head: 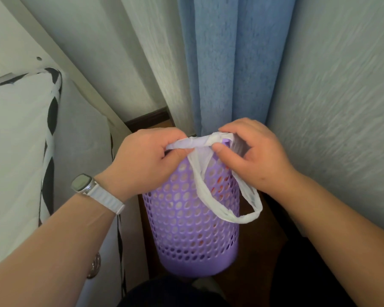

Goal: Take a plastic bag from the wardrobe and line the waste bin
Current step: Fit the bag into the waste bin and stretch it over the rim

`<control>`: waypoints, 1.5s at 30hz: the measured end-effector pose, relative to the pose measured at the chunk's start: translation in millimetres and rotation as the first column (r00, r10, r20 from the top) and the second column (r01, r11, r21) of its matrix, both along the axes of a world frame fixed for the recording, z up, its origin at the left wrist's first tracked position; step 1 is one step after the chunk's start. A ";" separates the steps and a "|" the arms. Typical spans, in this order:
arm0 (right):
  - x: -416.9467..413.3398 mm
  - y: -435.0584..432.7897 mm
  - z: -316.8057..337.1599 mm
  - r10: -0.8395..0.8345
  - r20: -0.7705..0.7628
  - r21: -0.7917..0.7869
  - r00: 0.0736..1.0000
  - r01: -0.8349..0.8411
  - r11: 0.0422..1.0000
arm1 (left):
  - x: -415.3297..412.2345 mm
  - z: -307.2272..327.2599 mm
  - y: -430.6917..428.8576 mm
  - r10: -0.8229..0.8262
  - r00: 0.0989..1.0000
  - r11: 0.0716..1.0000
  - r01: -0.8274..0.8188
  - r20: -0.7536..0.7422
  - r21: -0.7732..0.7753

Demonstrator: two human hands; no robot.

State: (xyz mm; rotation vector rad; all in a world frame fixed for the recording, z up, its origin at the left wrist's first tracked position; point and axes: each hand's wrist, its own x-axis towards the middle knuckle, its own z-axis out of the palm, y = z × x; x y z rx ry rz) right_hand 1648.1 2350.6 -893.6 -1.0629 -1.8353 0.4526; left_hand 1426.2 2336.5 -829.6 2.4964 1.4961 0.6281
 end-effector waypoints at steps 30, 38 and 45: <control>-19.2 -15.5 2.1 -0.004 -0.110 0.076 0.994 0.012 0.997 | 17.7 5.2 -3.6 -0.120 0.990 0.989 0.126 -0.077 0.078; -18.8 -16.4 3.2 0.047 -0.254 0.158 0.966 -0.007 0.987 | 13.4 8.2 -3.9 -0.025 0.999 1.000 0.025 0.029 -0.008; -16.8 -15.5 4.8 0.097 -0.097 0.144 0.990 -0.083 0.986 | 14.0 12.0 -5.1 0.046 0.996 0.998 -0.042 0.080 -0.055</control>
